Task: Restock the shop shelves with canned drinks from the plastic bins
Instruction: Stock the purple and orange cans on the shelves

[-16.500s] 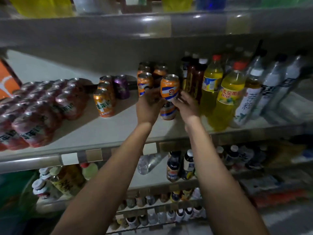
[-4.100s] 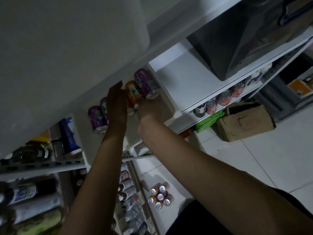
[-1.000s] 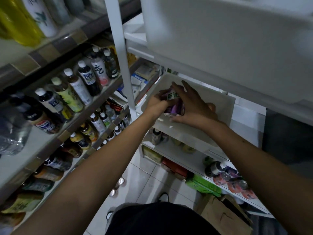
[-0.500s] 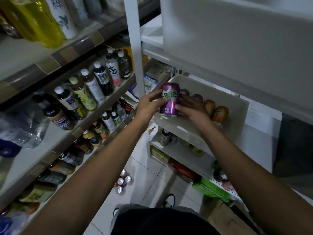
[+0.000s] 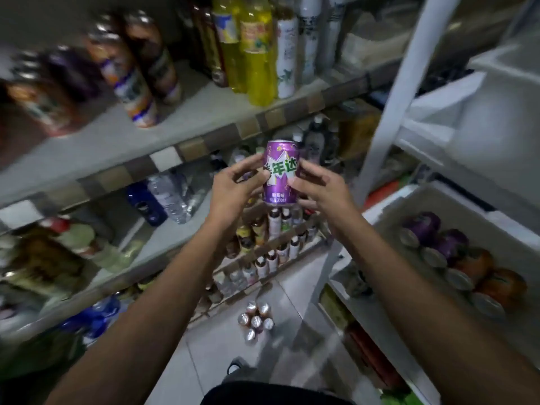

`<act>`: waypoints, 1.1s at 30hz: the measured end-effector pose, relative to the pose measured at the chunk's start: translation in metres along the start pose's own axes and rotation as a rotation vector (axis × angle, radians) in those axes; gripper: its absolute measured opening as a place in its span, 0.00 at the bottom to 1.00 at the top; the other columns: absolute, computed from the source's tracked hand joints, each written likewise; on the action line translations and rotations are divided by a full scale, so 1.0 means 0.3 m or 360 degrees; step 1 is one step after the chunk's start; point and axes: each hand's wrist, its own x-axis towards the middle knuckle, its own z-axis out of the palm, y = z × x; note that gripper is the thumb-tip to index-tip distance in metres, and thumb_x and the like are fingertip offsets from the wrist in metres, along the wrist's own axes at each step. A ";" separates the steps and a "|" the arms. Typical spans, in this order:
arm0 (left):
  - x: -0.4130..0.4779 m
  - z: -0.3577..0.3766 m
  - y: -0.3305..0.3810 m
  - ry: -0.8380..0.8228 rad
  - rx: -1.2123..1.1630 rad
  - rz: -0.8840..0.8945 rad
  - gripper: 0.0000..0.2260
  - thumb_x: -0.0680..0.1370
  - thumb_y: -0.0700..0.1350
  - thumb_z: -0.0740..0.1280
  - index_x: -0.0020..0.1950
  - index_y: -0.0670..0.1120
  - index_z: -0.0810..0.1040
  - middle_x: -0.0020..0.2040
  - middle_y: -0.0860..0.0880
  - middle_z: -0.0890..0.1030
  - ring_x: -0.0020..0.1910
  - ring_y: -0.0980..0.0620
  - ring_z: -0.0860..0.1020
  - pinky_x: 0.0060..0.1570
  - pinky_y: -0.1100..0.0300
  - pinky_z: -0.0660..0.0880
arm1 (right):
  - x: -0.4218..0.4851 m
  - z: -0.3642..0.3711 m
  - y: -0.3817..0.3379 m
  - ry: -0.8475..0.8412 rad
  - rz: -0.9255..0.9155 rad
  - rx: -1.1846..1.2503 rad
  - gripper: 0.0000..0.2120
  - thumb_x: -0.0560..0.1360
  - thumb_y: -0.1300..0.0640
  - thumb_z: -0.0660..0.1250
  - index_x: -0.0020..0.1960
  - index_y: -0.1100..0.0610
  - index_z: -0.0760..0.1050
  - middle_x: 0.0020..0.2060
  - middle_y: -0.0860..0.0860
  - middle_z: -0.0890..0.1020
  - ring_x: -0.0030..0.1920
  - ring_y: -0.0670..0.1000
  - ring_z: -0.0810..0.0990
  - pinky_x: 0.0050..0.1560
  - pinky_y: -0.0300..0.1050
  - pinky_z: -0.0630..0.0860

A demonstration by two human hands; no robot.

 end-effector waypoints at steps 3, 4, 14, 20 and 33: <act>0.003 -0.150 0.108 0.0149 0.0016 0.0158 0.20 0.75 0.37 0.74 0.68 0.41 0.79 0.60 0.43 0.84 0.56 0.46 0.83 0.51 0.53 0.80 | 0.073 0.176 -0.074 -0.0161 -0.0088 -0.0032 0.24 0.77 0.65 0.70 0.72 0.58 0.73 0.56 0.49 0.84 0.55 0.45 0.83 0.49 0.40 0.83; 0.001 -0.199 0.145 0.0205 0.0017 0.0199 0.21 0.75 0.38 0.74 0.68 0.41 0.78 0.61 0.43 0.84 0.57 0.44 0.83 0.53 0.51 0.81 | 0.095 0.237 -0.097 -0.0199 -0.0132 -0.0049 0.24 0.77 0.64 0.71 0.72 0.58 0.73 0.59 0.51 0.83 0.58 0.47 0.83 0.52 0.42 0.82; 0.003 -0.649 0.405 0.0619 0.0220 0.0505 0.18 0.77 0.36 0.72 0.67 0.44 0.79 0.60 0.46 0.84 0.56 0.50 0.84 0.53 0.58 0.81 | 0.245 0.773 -0.254 -0.0562 -0.0291 -0.0097 0.18 0.77 0.67 0.69 0.66 0.57 0.72 0.59 0.54 0.82 0.62 0.54 0.81 0.60 0.48 0.79; 0.096 -0.870 0.425 0.0802 0.0268 0.0477 0.20 0.74 0.31 0.72 0.67 0.39 0.79 0.57 0.40 0.84 0.54 0.47 0.84 0.51 0.56 0.82 | 0.368 1.040 -0.250 -0.0469 -0.0335 -0.0278 0.16 0.77 0.69 0.68 0.62 0.56 0.77 0.54 0.53 0.83 0.58 0.53 0.81 0.66 0.55 0.76; 0.332 -1.105 0.381 0.0898 0.1184 0.0695 0.08 0.72 0.43 0.76 0.50 0.46 0.85 0.45 0.51 0.86 0.45 0.54 0.84 0.46 0.60 0.80 | 0.626 1.320 -0.119 -0.0106 -0.0568 -0.0897 0.19 0.78 0.52 0.69 0.67 0.55 0.72 0.63 0.53 0.80 0.64 0.56 0.77 0.63 0.54 0.74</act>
